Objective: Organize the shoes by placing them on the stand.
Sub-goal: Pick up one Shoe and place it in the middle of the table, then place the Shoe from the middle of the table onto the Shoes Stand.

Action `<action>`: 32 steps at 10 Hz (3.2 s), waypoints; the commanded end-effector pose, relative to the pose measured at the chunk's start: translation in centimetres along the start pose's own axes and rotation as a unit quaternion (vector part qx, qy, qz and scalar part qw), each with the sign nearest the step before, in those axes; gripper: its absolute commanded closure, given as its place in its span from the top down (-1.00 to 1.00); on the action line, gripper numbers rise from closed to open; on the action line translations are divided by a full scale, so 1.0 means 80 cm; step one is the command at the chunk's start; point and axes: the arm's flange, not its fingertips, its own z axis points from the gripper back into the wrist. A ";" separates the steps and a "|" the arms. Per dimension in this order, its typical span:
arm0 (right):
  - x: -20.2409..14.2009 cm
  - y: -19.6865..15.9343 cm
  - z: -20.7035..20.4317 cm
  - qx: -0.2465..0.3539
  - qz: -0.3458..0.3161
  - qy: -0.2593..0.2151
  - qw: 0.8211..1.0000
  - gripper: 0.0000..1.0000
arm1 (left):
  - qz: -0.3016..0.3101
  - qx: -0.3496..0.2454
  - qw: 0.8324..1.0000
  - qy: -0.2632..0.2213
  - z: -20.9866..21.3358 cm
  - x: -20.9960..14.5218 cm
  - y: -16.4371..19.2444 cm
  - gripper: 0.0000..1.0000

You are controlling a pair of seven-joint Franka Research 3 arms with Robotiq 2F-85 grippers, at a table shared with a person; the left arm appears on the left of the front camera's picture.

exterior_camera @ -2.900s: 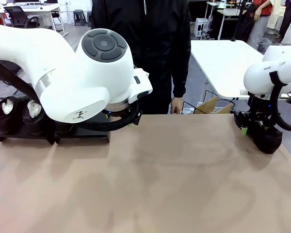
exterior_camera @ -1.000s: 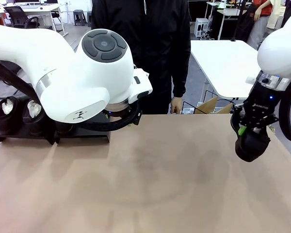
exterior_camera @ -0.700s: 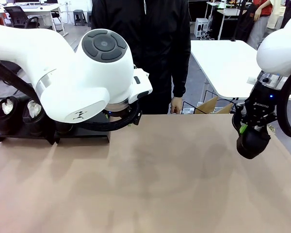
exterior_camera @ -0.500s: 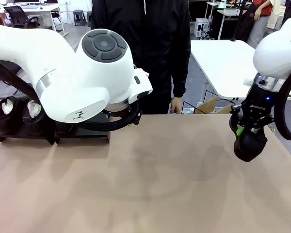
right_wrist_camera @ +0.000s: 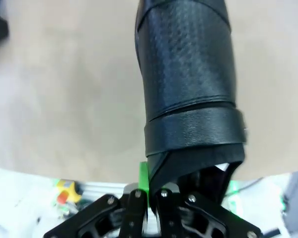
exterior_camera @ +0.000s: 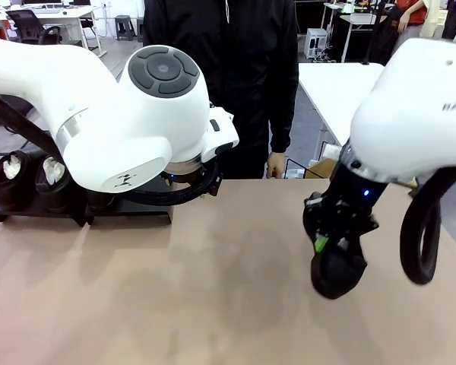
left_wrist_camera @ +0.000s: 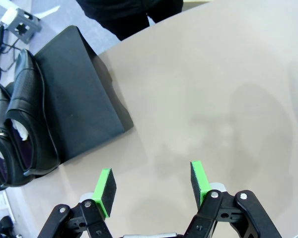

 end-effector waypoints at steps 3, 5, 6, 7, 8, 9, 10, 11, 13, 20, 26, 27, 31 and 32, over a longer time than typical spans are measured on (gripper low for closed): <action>-0.028 0.037 -0.070 0.009 0.099 -0.040 0.994 -1.00 | 0.007 0.008 1.000 -0.012 -0.002 0.000 -0.002 0.57; -0.029 0.043 -0.080 -0.001 0.112 -0.053 0.992 -1.00 | 0.007 0.008 1.000 -0.012 -0.002 0.000 -0.002 0.57; -0.026 0.045 -0.088 -0.003 0.122 -0.047 0.991 -1.00 | 0.007 0.008 1.000 -0.012 -0.002 0.000 -0.002 0.57; -0.024 0.046 -0.095 -0.014 0.130 -0.043 0.990 -1.00 | 0.007 0.008 1.000 -0.012 -0.002 0.000 -0.002 0.57; -0.021 0.046 -0.106 -0.016 0.124 -0.031 0.992 -1.00 | 0.007 0.008 1.000 -0.012 -0.002 0.000 -0.002 0.57; -0.020 0.047 -0.112 -0.012 0.126 -0.022 0.992 -1.00 | 0.007 0.008 1.000 -0.012 -0.002 0.000 -0.002 0.57; -0.021 0.047 -0.116 -0.006 0.124 -0.016 0.992 -0.91 | 0.007 0.008 1.000 -0.012 -0.002 0.000 -0.002 0.57; -0.020 0.047 -0.115 -0.003 0.122 -0.016 0.992 -0.55 | 0.007 0.008 1.000 -0.012 -0.002 0.000 -0.002 0.57; -0.020 0.044 -0.109 0.006 0.114 -0.021 0.993 0.19 | 0.007 0.008 1.000 -0.012 -0.002 0.000 -0.002 0.57; -0.025 0.032 -0.054 0.055 0.073 -0.006 0.996 1.00 | 0.007 0.008 1.000 -0.012 -0.002 0.000 -0.002 0.57; -0.025 0.032 -0.054 0.055 0.073 -0.006 0.996 1.00 | 0.007 0.008 1.000 -0.012 -0.002 0.000 -0.002 0.57; -0.025 0.032 -0.054 0.055 0.073 -0.006 0.996 1.00 | 0.007 0.008 1.000 -0.012 -0.002 0.000 -0.002 0.57; -0.018 -0.050 0.036 0.070 0.045 -0.057 0.995 1.00 | 0.000 0.000 1.000 0.000 0.000 0.000 0.000 0.57; -0.003 -0.093 0.064 0.068 0.008 -0.077 0.995 1.00 | 0.022 -0.018 1.000 0.000 0.011 -0.007 -0.017 0.57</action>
